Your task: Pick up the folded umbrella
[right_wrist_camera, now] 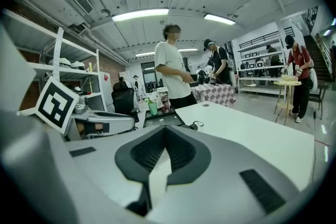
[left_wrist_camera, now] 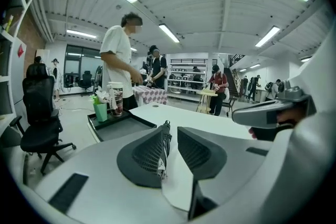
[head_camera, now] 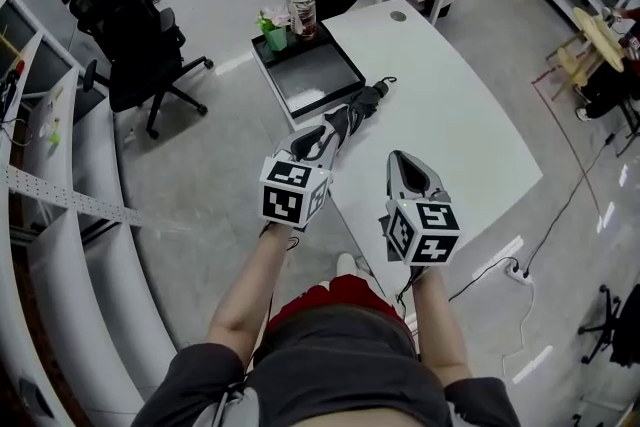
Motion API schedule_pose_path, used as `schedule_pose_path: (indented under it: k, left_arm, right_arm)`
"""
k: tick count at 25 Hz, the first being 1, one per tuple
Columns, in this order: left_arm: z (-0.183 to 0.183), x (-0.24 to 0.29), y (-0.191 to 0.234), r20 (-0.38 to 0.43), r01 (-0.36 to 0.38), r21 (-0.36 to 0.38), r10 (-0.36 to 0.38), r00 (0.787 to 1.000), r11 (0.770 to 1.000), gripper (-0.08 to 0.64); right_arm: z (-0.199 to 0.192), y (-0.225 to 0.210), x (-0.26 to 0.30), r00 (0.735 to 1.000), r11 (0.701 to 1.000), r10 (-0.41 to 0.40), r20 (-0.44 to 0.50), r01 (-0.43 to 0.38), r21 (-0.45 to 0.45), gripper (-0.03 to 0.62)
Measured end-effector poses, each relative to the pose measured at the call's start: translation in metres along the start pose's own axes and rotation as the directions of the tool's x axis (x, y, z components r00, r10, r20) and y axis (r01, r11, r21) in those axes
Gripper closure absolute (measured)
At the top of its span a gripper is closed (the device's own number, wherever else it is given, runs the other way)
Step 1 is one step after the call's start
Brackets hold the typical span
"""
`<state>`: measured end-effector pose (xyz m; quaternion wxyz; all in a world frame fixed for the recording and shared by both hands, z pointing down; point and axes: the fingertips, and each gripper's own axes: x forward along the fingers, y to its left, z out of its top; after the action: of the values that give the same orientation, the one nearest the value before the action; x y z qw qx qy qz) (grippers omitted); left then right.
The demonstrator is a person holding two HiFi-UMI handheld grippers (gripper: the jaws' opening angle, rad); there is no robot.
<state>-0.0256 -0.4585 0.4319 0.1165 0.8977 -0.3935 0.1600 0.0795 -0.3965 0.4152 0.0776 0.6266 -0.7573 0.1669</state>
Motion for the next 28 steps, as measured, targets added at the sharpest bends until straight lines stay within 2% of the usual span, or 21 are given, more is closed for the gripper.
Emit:
schedule_pose_path:
  k: [8, 17, 23, 28]
  left_arm:
    - [0.004, 0.055, 0.006, -0.075, 0.029, 0.039, -0.026, 0.997, 0.999, 0.410]
    - [-0.006, 0.121, 0.016, -0.189, 0.059, 0.046, -0.049, 0.981, 0.997, 0.344]
    - [-0.023, 0.157, 0.017, -0.289, 0.102, 0.073, -0.077, 0.954, 0.992, 0.329]
    - [-0.041, 0.175, 0.020, -0.376, 0.111, 0.125, -0.057, 0.925, 0.986, 0.319]
  right_arm:
    - [0.003, -0.030, 0.029, 1.000, 1.000, -0.004, -0.027, 0.005, 0.014, 0.574]
    - [-0.004, -0.063, 0.061, 0.997, 0.999, -0.017, -0.069, 0.021, 0.050, 0.574]
    - [-0.014, -0.077, 0.080, 0.994, 0.998, -0.018, -0.104, 0.024, 0.063, 0.574]
    - [-0.019, -0.082, 0.093, 0.992, 0.997, -0.014, -0.125, 0.022, 0.067, 0.574]
